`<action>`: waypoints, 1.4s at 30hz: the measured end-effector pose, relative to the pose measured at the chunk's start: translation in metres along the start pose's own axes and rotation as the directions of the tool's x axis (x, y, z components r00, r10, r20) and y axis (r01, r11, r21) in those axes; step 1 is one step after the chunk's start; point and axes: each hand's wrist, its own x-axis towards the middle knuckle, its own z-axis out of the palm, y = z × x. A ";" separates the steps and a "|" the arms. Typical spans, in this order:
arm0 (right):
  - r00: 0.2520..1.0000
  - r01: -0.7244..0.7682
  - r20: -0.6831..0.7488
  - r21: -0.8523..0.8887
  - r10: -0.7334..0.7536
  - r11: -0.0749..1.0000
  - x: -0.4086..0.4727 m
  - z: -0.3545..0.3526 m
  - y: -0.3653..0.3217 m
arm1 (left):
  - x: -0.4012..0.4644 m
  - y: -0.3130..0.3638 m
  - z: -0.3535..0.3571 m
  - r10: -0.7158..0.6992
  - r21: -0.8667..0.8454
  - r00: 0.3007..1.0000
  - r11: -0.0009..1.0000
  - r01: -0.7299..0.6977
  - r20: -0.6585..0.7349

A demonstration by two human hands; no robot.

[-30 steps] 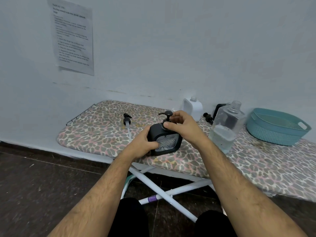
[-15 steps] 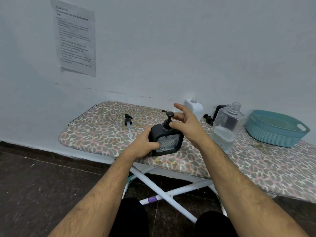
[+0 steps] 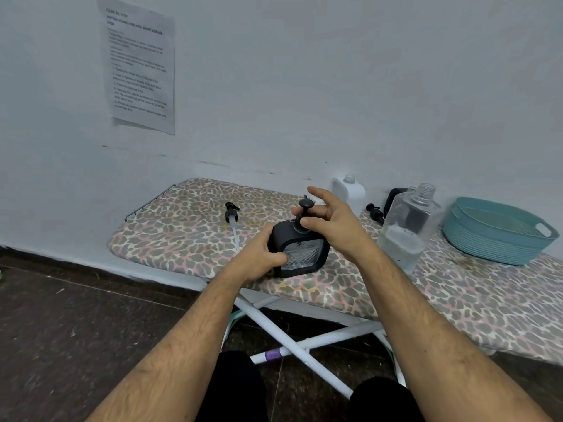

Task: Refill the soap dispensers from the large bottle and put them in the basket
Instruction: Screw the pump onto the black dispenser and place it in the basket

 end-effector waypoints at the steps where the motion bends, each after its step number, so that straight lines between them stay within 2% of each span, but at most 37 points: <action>1: 1.000 0.009 -0.012 -0.020 -0.009 1.000 0.001 0.000 -0.001 | 0.000 0.000 0.000 0.002 0.004 1.000 1.000 -0.002 0.000; 9: 0.981 0.017 -0.186 -0.152 -0.046 0.988 0.001 0.006 0.006 | 0.000 -0.002 -0.002 -0.006 0.023 1.000 1.000 0.006 -0.012; 11: 0.990 0.008 -0.139 -0.105 -0.022 0.994 0.001 0.005 0.008 | 0.000 -0.002 -0.002 -0.014 0.013 1.000 1.000 0.015 -0.009; 14: 0.998 -0.053 0.034 0.016 0.052 0.998 0.001 -0.001 0.007 | 0.000 -0.002 -0.001 -0.017 0.009 1.000 1.000 0.017 -0.006; 17: 0.992 -0.042 0.121 -0.019 0.044 0.999 0.004 -0.002 0.006 | -0.002 0.000 0.000 -0.004 0.002 1.000 1.000 0.004 -0.011; 23: 0.999 -0.010 0.037 -0.139 0.015 0.990 0.006 -0.002 0.005 | -0.001 0.000 0.004 0.046 0.061 0.997 0.997 -0.042 -0.069; 28: 0.997 -0.003 -0.077 -0.356 -0.026 0.935 0.006 0.005 0.007 | -0.001 0.001 0.005 0.075 0.163 0.990 0.985 -0.055 -0.118; 37: 0.943 -0.019 -0.297 -0.507 -0.154 0.862 0.001 0.023 0.014 | -0.003 0.004 0.005 0.067 0.209 0.988 0.977 -0.037 -0.138; 40: 0.952 -0.031 -0.281 -0.483 -0.121 0.875 0.001 0.025 0.014 | -0.003 0.004 0.006 0.067 0.198 0.988 0.979 -0.039 -0.140; 42: 0.983 -0.036 -0.182 -0.379 -0.037 0.925 0.000 0.019 0.012 | -0.003 0.004 0.007 0.066 0.183 0.988 0.982 -0.040 -0.139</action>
